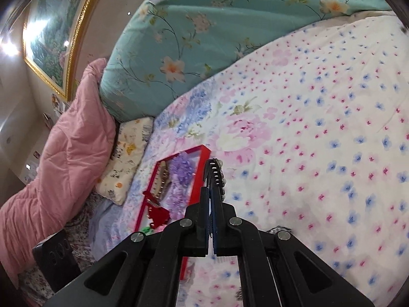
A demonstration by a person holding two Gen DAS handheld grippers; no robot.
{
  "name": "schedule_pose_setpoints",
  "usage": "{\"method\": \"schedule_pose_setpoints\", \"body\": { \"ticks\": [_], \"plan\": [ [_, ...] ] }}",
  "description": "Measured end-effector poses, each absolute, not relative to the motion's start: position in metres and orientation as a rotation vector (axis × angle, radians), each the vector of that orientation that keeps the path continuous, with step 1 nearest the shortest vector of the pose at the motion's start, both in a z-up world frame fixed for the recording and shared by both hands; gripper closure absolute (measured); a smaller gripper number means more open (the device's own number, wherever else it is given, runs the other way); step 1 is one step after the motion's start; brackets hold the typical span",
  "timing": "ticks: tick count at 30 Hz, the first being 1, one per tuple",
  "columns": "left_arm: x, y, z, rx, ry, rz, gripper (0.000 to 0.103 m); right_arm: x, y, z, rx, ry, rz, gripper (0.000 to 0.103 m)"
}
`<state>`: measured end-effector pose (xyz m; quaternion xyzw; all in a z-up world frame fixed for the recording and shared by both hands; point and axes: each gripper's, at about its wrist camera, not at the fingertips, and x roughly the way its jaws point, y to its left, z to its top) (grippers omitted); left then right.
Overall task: Organize jewelry
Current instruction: 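Grasp the pastel bead strand with the left gripper while the right lifts the comb, then lower the bead strand and black comb into the tray and open both grippers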
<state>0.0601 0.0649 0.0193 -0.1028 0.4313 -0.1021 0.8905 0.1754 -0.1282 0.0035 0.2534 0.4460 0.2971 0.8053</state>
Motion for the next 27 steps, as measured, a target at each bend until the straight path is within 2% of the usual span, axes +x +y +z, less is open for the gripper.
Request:
{"method": "schedule_pose_setpoints", "body": {
  "ticks": [15, 27],
  "plan": [
    [0.042, 0.169, 0.031, -0.330, 0.830, 0.001, 0.098, 0.154, -0.063, -0.016, 0.660, 0.988, 0.762, 0.102],
    [0.075, 0.220, 0.012, -0.372, 0.843, 0.091, 0.098, 0.166, -0.016, -0.032, 0.724, 0.985, 0.812, 0.102]
  ]
}}
